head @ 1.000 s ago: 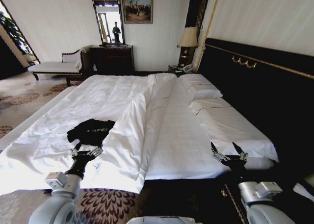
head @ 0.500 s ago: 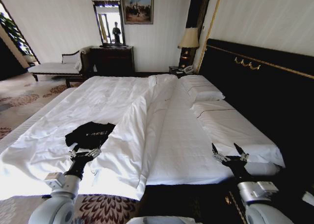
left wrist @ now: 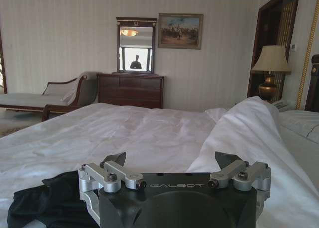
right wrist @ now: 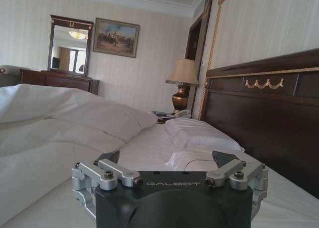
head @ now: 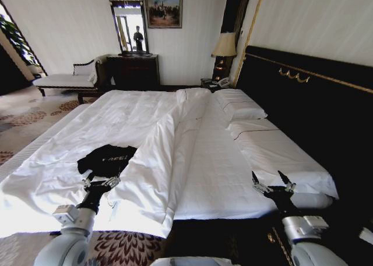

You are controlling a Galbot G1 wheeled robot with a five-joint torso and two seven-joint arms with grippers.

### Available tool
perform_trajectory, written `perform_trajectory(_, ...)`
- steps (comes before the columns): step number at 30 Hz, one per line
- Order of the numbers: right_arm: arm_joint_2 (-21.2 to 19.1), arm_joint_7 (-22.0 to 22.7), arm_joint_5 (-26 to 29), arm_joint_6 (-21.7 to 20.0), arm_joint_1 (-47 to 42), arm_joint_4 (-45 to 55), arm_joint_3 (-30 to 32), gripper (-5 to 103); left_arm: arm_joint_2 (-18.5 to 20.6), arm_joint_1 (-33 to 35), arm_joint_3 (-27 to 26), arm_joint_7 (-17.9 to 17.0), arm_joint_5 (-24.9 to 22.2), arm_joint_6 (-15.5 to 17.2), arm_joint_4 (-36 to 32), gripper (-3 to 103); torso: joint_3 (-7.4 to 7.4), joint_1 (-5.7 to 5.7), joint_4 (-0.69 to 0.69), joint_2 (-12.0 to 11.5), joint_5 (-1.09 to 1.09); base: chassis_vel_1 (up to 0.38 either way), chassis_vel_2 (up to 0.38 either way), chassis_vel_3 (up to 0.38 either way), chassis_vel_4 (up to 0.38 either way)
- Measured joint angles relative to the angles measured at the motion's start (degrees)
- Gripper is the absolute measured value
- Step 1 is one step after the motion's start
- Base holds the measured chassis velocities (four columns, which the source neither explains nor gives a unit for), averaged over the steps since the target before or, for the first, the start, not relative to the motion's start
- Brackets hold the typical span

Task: Fold the clothes on the bed.

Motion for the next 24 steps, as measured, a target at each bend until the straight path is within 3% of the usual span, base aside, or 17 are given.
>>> perform_trajectory(12, 0.2, -0.1, 0.2, 0.8, -0.1, 0.1, 0.0, 100, -0.1, 0.0, -0.1, 0.0, 0.0, 0.0, 0.0, 100, 0.00, 0.00, 0.00, 0.0, 0.00, 0.000, 0.000, 0.000, 0.000)
perform_trajectory(24, 0.4, -0.4, 0.1, 1.0, -0.1, 0.3, -0.1, 100, 0.0, 0.2, 0.0, 0.0, -0.1, 0.0, 0.1, 100, 0.00, 0.00, 0.00, 0.0, -0.01, 0.080, 0.084, -0.074, -0.100)
